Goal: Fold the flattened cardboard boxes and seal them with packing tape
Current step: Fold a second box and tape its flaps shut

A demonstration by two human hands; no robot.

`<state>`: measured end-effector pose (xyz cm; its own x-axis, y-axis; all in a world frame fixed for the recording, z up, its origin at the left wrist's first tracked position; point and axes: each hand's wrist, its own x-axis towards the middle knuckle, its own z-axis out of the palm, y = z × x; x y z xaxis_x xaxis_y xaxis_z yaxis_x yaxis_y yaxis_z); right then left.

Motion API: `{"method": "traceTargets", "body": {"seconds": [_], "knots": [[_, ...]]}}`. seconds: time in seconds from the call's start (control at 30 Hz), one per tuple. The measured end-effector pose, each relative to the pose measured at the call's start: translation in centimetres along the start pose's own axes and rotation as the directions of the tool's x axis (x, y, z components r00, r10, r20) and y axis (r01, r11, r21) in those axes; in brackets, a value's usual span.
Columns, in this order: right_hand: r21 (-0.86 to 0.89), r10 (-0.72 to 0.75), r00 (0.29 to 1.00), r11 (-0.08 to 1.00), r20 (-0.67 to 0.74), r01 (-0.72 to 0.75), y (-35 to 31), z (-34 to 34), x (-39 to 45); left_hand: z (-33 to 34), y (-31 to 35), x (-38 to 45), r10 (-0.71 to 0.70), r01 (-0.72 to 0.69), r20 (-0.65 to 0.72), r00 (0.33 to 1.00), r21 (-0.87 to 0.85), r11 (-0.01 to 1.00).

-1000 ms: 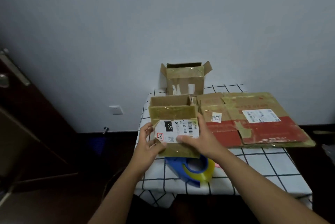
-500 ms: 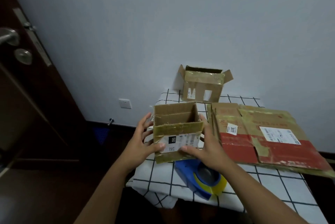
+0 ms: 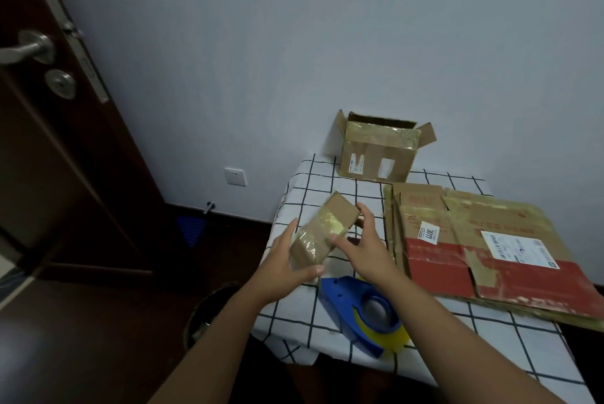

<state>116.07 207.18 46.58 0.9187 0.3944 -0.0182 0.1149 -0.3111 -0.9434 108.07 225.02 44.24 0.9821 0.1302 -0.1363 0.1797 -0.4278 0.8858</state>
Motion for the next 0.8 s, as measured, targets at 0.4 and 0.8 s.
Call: {"method": "traceTargets", "body": {"seconds": [0.4,0.8], "knots": [[-0.020,-0.217,0.974,0.976,0.060,0.218,-2.3,0.2,0.9,-0.5,0.9,4.1,0.081,-0.076,-0.353,0.932,0.027,0.997],[0.112,0.043,0.993,0.992,0.111,-0.055,-0.4,-1.0,5.0,-2.5,-0.7,4.4,-0.072,0.005,-0.108,0.992,-0.519,0.855]]}}
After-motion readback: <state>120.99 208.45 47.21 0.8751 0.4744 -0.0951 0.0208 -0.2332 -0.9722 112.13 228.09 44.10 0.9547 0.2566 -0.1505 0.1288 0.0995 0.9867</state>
